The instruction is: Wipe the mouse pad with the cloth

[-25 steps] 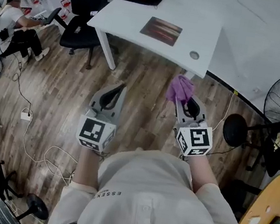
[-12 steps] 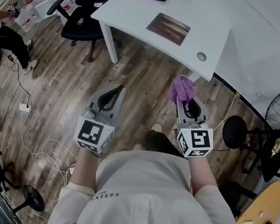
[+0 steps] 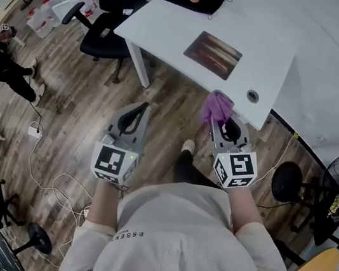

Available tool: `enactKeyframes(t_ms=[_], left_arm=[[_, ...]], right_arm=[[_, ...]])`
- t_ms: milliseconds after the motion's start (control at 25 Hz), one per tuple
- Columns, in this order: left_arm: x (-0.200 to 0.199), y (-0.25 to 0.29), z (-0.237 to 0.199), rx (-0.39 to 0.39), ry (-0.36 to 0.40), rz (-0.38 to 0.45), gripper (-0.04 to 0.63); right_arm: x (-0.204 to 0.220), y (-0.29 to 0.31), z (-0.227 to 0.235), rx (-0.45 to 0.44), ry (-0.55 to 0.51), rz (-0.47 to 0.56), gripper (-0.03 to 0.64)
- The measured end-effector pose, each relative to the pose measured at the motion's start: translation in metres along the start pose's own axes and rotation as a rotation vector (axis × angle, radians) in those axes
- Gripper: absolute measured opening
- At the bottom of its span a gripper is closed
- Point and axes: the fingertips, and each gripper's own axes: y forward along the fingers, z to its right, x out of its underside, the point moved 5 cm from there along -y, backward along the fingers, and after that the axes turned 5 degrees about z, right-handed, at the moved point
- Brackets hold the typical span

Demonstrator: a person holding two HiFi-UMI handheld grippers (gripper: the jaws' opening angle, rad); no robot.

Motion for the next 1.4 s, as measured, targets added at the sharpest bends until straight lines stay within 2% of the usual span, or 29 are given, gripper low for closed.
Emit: enactKeyframes(t_ms=[200,400,640,1000,1200,1400], left_arm=[[-0.012,0.082,-0.024,0.019,0.020,-0.008,0.002],[-0.011,0.164,-0.040,0.056,0.012,-0.026,0.002],[-0.001,0.241,-0.050,0.104,-0.012,-0.048,0.002],[0.023,0.311,-0.075,0.194,-0.022,-0.102,0.002],[0.028,0.360,-0.105,0.279,-0.011,-0.105,0.002],[0.035,0.410,-0.140,0.366,-0.015,-0.122,0.002]], right_arm=[[-0.013,0.062,0.060,-0.029,0.028,-0.006,0.087],[-0.016,0.111,0.124,0.016,0.060,-0.028,0.087],[-0.006,0.150,0.176,0.050,0.076,-0.075,0.087],[0.017,0.197,0.215,0.127,0.145,-0.148,0.087],[0.022,0.240,0.224,0.173,0.139,-0.187,0.087],[0.031,0.285,0.234,0.233,0.189,-0.238,0.087]])
